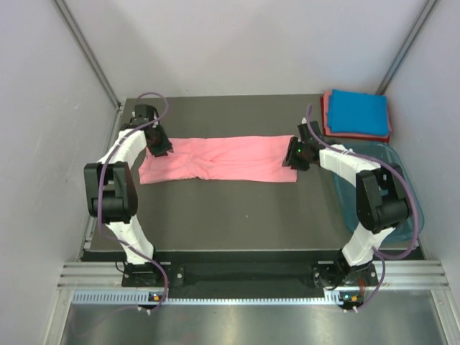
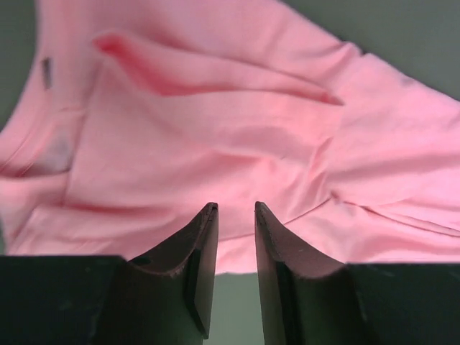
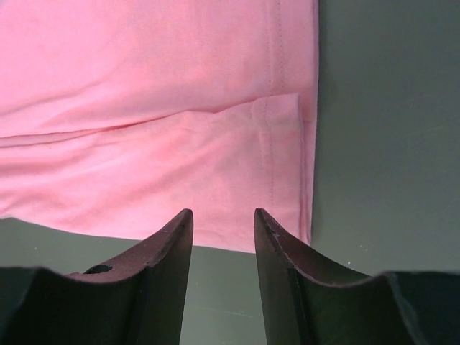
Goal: Fold and stack the t-shirts
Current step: Fold the tshirt
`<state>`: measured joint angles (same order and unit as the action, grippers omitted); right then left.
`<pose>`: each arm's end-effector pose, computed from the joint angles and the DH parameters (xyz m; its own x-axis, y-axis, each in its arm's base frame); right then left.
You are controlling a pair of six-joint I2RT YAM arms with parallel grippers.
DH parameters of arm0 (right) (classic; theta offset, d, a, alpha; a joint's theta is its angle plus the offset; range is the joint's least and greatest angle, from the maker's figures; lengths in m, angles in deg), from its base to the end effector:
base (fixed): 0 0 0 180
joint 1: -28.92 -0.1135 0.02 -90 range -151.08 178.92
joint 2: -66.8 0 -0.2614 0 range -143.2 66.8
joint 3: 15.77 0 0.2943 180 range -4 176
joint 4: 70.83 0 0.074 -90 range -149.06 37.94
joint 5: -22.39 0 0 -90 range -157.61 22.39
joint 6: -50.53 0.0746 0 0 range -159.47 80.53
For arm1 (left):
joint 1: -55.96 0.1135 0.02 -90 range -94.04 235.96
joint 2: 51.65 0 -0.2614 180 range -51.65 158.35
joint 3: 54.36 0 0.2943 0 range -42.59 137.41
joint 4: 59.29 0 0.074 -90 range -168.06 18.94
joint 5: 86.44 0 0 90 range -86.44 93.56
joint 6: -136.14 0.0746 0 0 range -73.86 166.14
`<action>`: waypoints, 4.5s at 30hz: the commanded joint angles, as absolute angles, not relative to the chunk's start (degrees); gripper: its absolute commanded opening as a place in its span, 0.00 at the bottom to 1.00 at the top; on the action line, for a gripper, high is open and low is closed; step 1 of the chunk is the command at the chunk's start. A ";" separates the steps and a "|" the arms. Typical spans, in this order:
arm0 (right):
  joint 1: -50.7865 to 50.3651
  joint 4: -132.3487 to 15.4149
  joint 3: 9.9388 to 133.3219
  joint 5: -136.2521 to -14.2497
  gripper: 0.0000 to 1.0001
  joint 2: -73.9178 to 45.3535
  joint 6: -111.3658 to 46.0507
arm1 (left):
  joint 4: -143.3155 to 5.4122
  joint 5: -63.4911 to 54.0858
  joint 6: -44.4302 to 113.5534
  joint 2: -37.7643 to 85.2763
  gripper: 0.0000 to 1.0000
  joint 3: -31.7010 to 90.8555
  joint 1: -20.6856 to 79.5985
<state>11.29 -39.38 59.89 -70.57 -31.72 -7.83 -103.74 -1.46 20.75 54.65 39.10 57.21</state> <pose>0.3958 0.1298 0.1371 -0.8327 0.2851 -0.4747 0.1241 0.9316 0.3417 0.4605 0.0035 0.1742 -0.7709 -0.4441 -0.4566 -0.3376 0.8928 -0.2982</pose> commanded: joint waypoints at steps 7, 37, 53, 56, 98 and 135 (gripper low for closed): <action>10.37 -37.71 61.74 -68.84 0.40 -32.16 -8.10 | -99.10 -4.35 9.67 43.54 0.30 20.27 68.34; 10.37 -38.67 54.09 -67.43 0.41 -18.72 -12.40 | -111.75 18.93 17.05 51.26 0.39 47.83 50.51; 10.28 -39.46 55.50 -70.25 0.42 -17.93 -14.86 | -118.16 26.41 12.75 75.87 0.37 67.79 41.10; 10.37 -39.64 55.41 -70.16 0.42 -18.19 -15.21 | -119.57 27.99 12.13 77.02 0.36 68.94 40.84; 10.37 -39.99 55.85 -69.81 0.43 -17.93 -15.56 | -112.01 27.38 18.98 76.14 0.00 68.24 36.36; 10.46 -37.88 55.85 -64.71 0.45 -31.99 -10.82 | -101.39 8.48 12.39 40.64 0.46 17.53 68.00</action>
